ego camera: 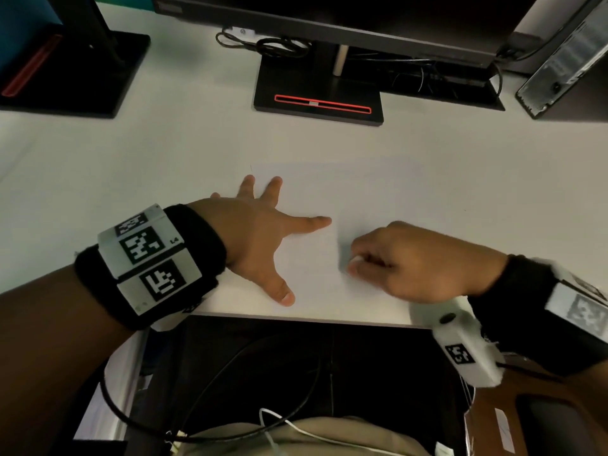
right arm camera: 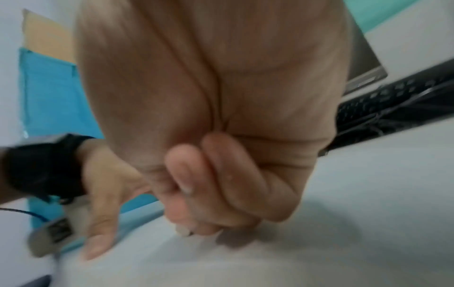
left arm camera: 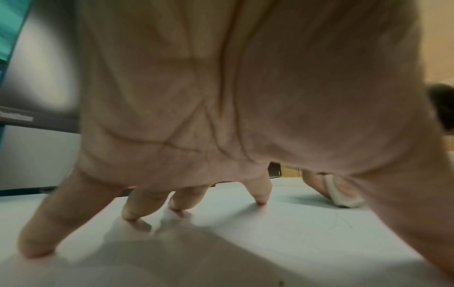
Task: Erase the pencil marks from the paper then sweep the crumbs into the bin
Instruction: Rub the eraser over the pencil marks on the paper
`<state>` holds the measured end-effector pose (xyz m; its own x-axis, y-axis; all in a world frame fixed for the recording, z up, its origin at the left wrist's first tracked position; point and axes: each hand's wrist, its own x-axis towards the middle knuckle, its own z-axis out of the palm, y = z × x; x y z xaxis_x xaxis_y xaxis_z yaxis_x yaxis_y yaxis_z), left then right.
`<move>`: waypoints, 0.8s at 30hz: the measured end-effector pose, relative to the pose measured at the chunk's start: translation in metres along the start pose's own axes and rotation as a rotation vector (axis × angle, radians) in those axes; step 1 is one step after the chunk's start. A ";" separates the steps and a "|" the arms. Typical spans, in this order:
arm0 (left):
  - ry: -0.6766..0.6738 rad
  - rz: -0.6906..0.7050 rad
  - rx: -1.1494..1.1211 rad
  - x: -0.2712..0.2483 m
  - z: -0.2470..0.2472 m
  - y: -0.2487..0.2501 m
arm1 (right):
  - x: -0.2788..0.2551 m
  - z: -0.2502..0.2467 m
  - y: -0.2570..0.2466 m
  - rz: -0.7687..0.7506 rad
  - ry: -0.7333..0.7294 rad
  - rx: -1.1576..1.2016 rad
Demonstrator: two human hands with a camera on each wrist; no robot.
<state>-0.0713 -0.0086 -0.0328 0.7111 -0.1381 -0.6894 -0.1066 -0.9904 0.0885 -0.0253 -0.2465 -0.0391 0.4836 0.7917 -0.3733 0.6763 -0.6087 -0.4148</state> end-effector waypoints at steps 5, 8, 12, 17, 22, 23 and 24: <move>-0.015 -0.020 0.008 0.000 -0.002 0.004 | -0.002 -0.007 0.009 0.041 -0.014 0.009; -0.019 -0.025 0.014 0.000 -0.003 0.007 | -0.003 -0.003 0.005 -0.003 0.009 -0.004; -0.020 -0.027 0.017 0.000 -0.004 0.008 | -0.006 -0.001 0.003 -0.023 -0.036 0.002; -0.026 -0.024 0.011 0.000 -0.004 0.009 | -0.003 0.003 -0.004 -0.057 -0.015 -0.004; -0.027 -0.023 0.002 -0.001 -0.004 0.007 | 0.002 -0.001 0.000 -0.027 0.051 0.020; -0.026 -0.024 0.005 0.000 -0.004 0.007 | 0.004 0.001 -0.003 -0.041 0.056 0.007; -0.027 -0.025 0.007 0.000 -0.004 0.008 | 0.005 0.005 -0.009 -0.073 0.038 -0.006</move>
<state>-0.0696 -0.0161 -0.0290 0.6947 -0.1128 -0.7104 -0.0937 -0.9934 0.0662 -0.0313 -0.2376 -0.0414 0.4541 0.8352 -0.3103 0.7134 -0.5495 -0.4348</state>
